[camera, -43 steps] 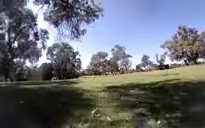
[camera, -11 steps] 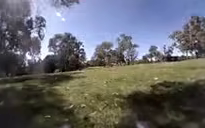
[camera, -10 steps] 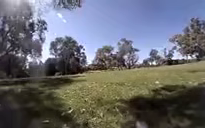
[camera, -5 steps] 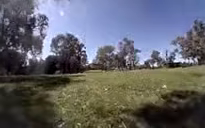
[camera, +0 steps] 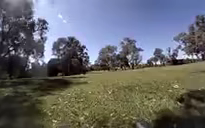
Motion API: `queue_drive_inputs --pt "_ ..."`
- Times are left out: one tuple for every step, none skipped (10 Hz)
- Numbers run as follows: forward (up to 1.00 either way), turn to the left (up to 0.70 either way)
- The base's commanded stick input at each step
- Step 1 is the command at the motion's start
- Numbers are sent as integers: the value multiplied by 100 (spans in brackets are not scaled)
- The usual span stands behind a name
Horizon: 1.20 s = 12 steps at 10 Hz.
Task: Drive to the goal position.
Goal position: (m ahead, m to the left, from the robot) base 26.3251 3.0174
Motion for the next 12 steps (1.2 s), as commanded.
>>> queue_drive_inputs --pt "85 0" --pt "85 0" --pt "85 0" --pt "85 0" --pt "85 0" --pt "85 0" --pt "85 0" --pt "85 0" --pt "85 0" --pt "85 0" --pt "85 0" --pt "85 0"
